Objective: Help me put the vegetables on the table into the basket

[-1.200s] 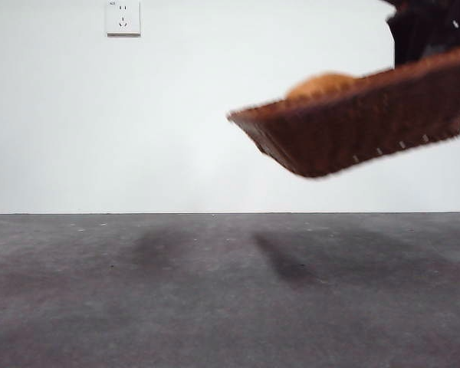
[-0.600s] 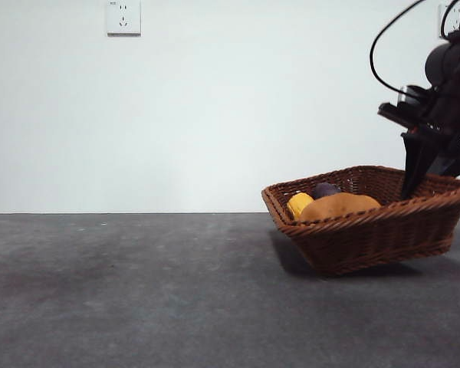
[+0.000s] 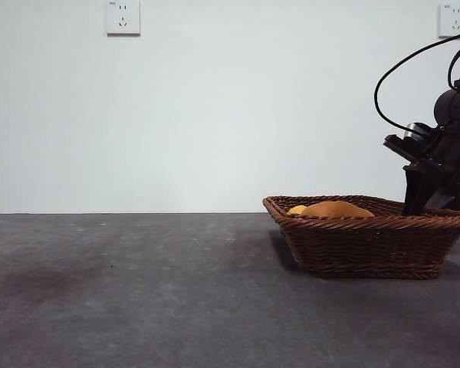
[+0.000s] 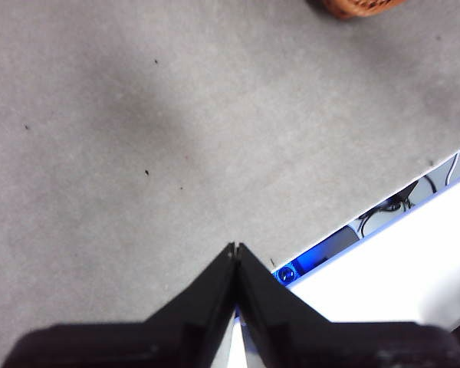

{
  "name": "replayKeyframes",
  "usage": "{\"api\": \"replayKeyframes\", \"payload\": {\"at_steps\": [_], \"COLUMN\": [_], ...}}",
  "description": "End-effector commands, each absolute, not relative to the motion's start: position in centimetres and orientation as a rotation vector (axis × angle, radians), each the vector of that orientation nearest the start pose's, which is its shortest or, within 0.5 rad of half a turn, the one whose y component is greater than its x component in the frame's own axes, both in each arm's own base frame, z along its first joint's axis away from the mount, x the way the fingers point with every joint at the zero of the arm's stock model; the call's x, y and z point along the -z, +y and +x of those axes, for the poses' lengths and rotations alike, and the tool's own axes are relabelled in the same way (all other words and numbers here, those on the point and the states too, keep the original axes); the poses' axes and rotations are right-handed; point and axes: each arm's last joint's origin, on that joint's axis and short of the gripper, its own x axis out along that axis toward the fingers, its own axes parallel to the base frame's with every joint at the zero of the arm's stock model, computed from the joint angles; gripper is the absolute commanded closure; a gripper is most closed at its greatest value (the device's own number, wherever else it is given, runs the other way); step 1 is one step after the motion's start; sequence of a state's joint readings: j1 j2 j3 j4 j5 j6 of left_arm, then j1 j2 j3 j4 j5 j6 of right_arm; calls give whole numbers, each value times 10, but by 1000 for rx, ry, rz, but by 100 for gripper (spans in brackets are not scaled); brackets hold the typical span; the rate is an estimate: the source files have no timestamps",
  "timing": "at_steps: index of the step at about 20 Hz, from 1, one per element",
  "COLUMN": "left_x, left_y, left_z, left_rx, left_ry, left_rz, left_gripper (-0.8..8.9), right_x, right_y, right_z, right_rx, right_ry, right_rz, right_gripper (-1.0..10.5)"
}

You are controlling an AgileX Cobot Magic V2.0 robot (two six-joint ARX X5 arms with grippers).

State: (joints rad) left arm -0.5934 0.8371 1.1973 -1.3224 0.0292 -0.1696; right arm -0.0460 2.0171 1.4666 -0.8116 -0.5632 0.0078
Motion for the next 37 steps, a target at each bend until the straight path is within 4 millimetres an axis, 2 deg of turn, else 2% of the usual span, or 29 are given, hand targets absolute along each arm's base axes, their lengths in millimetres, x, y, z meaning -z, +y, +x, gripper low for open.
{"api": "replayKeyframes", "payload": {"at_steps": [1, 2, 4, 6, 8, 10, 12, 13, 14, 15, 16, 17, 20, 21, 23, 25, 28, 37], "left_x": [-364, -365, -367, -368, -369, -369, -369, -369, -369, -369, -369, -369, -369, -369, -368, -367, -364, -339], "left_y": [-58, -57, -54, -51, -49, -48, -48, -48, -48, -48, -48, -48, -48, -49, -51, -53, -58, -90], "left_z": [84, 82, 78, 73, 70, 69, 69, 69, 69, 69, 69, 69, 70, 71, 73, 76, 84, 131], "left_rx": [492, 494, 498, 505, 512, 523, 536, 545, 549, 549, 549, 548, 542, 535, 533, 531, 525, 490], "left_ry": [961, 953, 934, 913, 896, 886, 878, 873, 871, 871, 870, 871, 879, 887, 898, 911, 948, 1156], "left_rz": [105, 103, 97, 97, 109, 130, 158, 175, 183, 183, 182, 180, 164, 150, 151, 156, 168, 236], "left_gripper": [819, 819, 818, 818, 818, 818, 818, 818, 818, 818, 818, 818, 818, 818, 818, 818, 818, 818], "right_x": [-172, -179, -202, -236, -277, -323, -368, -388, -403, -415, -423, -432, -440, -440, -439, -439, -439, -436], "right_y": [-1, -2, -3, -5, -5, -3, 4, 6, 8, 9, 11, 11, 8, 7, 4, 2, 1, 2], "right_z": [396, 395, 388, 373, 348, 311, 263, 234, 210, 184, 161, 133, 70, 52, 30, 20, 20, 67], "right_rx": [-403, -377, -323, -264, -227, -224, -221, -216, -214, -221, -232, -238, -205, -181, -99, -32, -22, 3], "right_ry": [1340, 1345, 1314, 1264, 1203, 1120, 1005, 943, 894, 848, 803, 751, 657, 632, 585, 551, 552, 692], "right_rz": [399, 391, 345, 283, 239, 217, 206, 202, 200, 198, 191, 188, 162, 149, 123, 101, 98, 90], "right_gripper": [563, 506, 495, 496, 501, 503, 511, 535, 646, 845, 967, 954, 946, 946, 946, 946, 946, 946]}}
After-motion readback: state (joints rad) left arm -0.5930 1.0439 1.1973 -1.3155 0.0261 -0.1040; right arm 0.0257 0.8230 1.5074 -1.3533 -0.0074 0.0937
